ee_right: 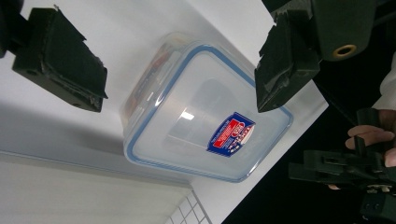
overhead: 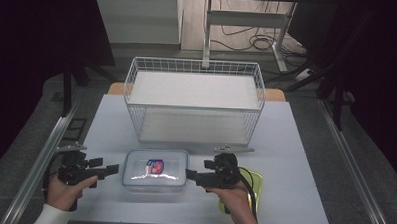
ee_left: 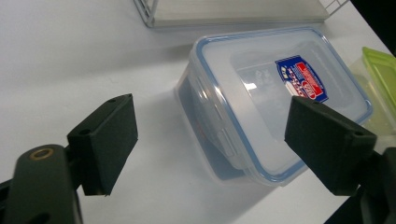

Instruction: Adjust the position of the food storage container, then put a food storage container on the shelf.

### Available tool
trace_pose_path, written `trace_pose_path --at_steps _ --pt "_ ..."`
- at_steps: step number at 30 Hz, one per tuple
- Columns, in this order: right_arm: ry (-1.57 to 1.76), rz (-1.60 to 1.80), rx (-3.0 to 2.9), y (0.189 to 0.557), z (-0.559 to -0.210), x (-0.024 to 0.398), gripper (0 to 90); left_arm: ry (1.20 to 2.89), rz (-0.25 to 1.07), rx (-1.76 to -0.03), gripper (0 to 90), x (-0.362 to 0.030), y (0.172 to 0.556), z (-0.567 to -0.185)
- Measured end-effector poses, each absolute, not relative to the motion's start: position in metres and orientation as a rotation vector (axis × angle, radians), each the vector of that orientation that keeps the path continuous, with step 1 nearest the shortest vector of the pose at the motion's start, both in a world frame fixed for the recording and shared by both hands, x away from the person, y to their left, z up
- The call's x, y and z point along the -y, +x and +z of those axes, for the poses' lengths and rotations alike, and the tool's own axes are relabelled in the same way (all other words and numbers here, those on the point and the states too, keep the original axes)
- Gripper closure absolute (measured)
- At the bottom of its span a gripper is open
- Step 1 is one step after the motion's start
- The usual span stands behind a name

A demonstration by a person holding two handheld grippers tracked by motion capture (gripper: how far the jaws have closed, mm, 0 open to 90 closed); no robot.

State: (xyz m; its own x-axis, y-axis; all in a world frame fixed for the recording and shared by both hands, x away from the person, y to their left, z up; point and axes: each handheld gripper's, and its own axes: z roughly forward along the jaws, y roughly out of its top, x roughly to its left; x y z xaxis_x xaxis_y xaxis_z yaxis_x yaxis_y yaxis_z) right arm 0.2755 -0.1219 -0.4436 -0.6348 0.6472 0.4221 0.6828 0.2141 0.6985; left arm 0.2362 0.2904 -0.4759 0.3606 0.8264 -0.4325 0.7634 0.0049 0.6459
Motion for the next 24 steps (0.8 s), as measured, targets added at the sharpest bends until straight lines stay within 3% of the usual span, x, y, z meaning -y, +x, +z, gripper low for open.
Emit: trace_pose_path --at_steps 24 --pt "-1.375 -1.292 2.383 0.295 -0.461 0.091 16.1 1.686 -0.155 -1.426 12.7 -0.27 0.253 -0.498"
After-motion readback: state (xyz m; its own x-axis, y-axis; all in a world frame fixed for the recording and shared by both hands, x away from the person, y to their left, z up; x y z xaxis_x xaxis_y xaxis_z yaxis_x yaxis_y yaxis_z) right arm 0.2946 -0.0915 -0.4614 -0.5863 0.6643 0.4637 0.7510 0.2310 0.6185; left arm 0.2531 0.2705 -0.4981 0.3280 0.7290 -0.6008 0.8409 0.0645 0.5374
